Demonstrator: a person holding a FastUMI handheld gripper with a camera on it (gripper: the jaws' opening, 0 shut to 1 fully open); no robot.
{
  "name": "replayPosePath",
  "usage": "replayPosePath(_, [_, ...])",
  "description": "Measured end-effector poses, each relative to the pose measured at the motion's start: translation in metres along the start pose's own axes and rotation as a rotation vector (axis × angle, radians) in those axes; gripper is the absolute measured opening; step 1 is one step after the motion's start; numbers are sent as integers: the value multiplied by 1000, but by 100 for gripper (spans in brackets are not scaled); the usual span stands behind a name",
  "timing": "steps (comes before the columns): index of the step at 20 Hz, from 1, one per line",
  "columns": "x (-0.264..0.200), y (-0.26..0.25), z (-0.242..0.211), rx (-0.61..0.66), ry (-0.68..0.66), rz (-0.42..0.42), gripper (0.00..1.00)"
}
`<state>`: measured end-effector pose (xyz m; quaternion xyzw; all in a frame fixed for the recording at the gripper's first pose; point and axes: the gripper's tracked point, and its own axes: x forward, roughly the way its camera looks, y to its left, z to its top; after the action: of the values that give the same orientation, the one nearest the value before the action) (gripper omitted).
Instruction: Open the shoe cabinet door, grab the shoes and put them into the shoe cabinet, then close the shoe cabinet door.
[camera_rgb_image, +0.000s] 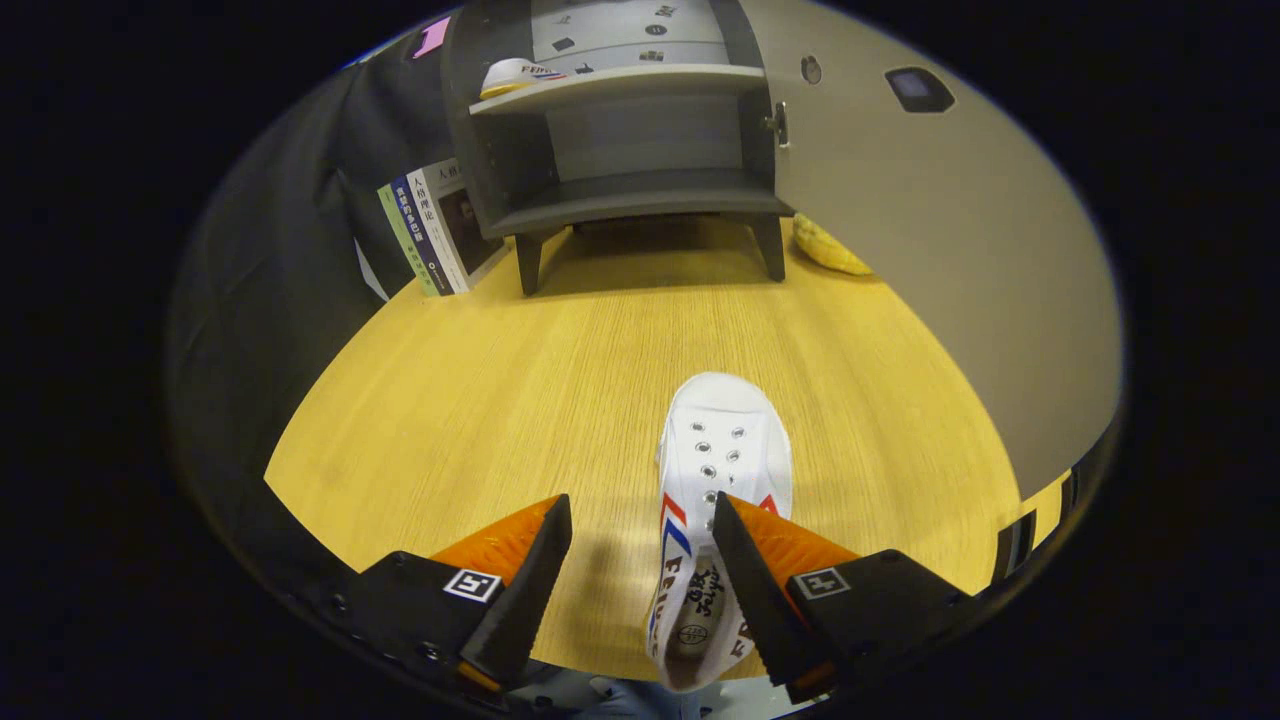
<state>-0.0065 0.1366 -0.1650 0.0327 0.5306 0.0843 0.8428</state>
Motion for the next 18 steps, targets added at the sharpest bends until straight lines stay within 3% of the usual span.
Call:
replayPosePath(3, [3,-12,-2,-56,23,-46,76])
replayPosePath(4, [4,-19,-7,-91,37,-66,66])
replayPosePath(9, [0,-50,-17,-235,44,-153,37])
replayPosePath(14, [4,-46,-13,-123,38,-87,5])
replayPosePath(18, [-7,-48,-6,-138,5,-64,2])
